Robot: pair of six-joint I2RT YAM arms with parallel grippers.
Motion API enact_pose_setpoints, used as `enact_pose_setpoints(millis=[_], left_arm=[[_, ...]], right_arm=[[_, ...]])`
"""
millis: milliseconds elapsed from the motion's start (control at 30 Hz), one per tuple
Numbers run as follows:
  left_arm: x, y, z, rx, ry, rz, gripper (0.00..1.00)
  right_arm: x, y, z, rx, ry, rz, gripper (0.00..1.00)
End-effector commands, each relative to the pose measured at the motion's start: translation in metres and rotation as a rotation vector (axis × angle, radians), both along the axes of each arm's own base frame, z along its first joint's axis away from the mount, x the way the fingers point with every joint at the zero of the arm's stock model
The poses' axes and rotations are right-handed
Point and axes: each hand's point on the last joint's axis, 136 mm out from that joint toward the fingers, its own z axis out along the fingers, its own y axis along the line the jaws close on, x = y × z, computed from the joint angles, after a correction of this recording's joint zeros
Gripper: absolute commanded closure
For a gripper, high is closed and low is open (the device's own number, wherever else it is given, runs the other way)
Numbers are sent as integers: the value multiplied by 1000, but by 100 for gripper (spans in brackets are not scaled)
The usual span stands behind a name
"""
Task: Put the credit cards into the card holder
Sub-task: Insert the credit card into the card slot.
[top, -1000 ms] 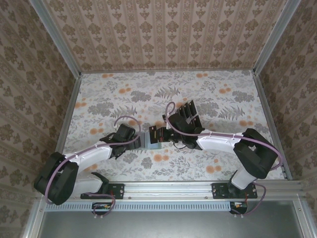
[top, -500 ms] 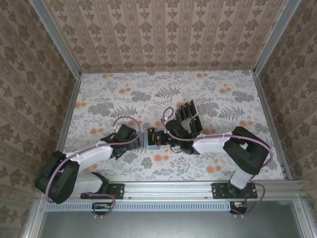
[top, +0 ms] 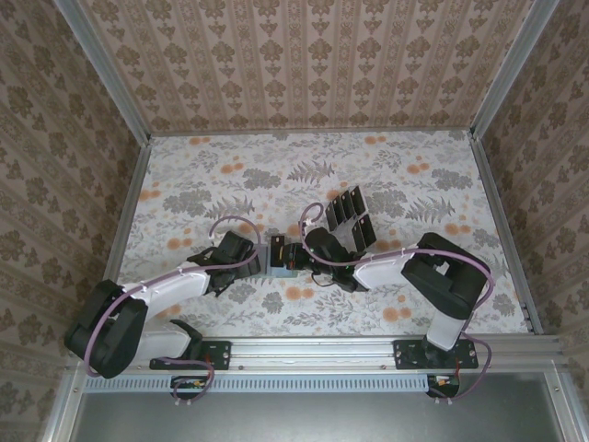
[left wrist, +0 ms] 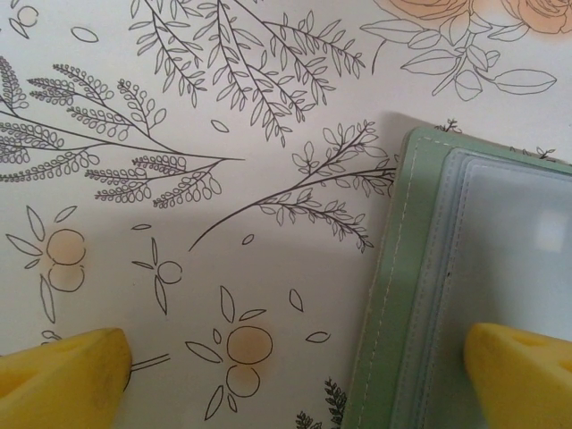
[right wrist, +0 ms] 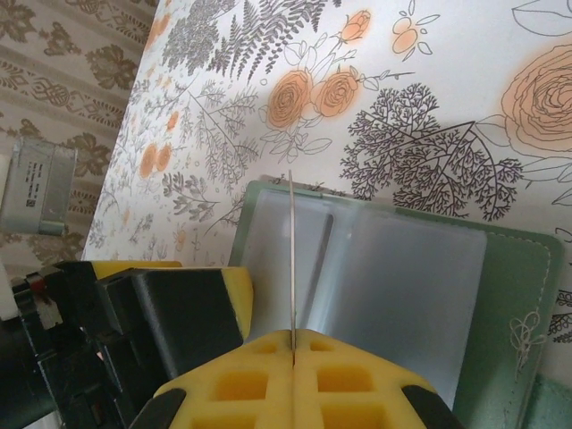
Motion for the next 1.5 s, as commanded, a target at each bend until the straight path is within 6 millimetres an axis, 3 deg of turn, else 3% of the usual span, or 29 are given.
enact_pose_setpoints(millis=[0,800,1467], left_arm=[[-22,18,-17,75,93,21,2],[-25,19,-17,90,102,19,2],[-25,19,-17,94,100,22,2]], right_arm=[[4,0,-4,29,3,-40,100],[2,12,-26,123,79,-43,100],[-1,4,-6,183,61,-67,100]])
